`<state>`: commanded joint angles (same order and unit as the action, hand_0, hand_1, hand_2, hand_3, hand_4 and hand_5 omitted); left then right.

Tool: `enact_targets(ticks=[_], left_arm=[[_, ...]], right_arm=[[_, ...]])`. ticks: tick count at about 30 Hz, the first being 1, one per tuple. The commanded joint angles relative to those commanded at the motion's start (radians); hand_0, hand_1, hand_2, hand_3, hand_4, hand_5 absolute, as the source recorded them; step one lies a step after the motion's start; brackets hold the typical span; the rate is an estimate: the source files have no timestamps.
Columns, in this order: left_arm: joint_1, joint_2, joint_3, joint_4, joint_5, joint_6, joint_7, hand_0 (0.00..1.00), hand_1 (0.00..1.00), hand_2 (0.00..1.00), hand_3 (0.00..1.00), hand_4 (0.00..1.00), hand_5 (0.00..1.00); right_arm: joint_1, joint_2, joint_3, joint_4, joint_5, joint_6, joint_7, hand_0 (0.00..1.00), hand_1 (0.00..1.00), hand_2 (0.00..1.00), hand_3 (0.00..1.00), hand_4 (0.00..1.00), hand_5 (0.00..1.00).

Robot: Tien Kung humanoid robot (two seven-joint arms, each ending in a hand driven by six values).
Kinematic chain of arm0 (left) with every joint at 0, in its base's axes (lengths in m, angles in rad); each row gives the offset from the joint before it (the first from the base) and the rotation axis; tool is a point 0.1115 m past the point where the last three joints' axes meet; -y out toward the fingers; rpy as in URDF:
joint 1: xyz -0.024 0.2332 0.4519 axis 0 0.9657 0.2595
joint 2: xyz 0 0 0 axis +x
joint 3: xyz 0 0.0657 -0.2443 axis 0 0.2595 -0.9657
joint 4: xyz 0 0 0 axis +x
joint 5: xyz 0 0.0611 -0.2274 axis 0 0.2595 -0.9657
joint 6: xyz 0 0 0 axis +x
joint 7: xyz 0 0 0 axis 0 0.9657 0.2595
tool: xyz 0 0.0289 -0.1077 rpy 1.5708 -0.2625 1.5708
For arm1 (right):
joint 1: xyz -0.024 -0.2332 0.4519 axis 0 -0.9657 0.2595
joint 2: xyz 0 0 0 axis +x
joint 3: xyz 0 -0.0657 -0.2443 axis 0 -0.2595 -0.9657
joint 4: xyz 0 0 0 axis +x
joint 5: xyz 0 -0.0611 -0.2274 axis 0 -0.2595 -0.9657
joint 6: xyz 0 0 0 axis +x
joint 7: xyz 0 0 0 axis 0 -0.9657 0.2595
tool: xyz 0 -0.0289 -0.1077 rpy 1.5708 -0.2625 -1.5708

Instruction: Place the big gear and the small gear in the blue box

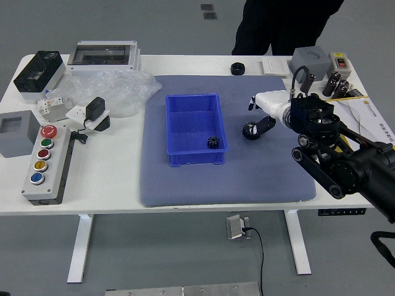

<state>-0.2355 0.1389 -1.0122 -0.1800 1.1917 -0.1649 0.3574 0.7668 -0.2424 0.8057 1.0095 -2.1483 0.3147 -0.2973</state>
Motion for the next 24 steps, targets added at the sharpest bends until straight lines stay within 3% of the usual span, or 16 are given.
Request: enact_targets(ticks=[12,24], left_arm=[[-0.002,-0.001,0.001,0.0,-0.001,0.0,0.0,0.824,0.785,0.779,0.753,0.66,0.38],[-0.004,-0.005,0.002,0.0,-0.002,0.0,0.0,0.824,0.785,0.779,0.753,0.66,0.381]], right_arm=[[0.027,0.037,-0.029,-0.066,-0.018,0.004,0.001,0.738,0.708,0.79,0.88,0.787,0.277],[0.037,0.061,-0.038,-0.125,-0.049,-0.025,0.015,0.732,0.704,0.784,0.868,0.774,0.252]])
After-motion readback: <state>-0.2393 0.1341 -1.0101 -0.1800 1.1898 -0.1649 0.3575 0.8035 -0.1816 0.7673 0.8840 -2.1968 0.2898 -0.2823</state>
